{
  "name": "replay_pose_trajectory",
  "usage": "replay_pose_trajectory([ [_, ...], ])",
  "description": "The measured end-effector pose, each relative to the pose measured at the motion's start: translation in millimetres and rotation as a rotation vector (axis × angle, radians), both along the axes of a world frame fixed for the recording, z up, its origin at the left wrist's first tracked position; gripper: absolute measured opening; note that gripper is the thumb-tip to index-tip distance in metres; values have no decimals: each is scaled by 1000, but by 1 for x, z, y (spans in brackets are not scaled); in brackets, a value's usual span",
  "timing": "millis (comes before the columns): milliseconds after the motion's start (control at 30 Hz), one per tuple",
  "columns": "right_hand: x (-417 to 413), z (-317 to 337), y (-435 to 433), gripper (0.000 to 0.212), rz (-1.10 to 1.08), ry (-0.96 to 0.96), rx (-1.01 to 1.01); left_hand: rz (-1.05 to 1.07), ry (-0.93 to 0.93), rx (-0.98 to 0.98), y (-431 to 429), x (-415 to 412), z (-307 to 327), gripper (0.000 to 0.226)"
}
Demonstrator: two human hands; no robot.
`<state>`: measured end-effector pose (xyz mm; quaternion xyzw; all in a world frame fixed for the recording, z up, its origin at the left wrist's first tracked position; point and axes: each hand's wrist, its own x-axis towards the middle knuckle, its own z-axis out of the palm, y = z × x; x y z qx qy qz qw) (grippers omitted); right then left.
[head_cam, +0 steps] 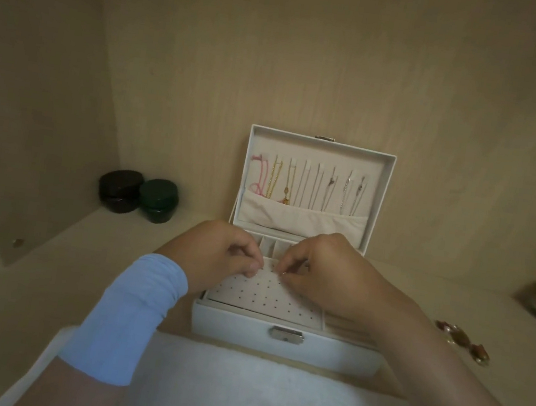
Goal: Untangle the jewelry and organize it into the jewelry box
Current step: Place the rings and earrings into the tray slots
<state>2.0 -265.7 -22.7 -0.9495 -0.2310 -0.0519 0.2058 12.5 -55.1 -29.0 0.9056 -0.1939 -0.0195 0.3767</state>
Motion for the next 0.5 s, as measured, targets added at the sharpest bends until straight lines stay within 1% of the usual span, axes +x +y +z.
replay_pose_trajectory([
  [133, -1, -1, 2, 19, 48, -61, -54, 8, -39, 5, 1, 1, -1, 10],
  [300, -2, 0, 3, 20, 108, -133, -98, -28, -42, 70, -8, -1, -2, 8],
  [500, -2, -3, 3, 25, 145, -155, -162, -9, -40, 86, -12, 1, -5, 8],
])
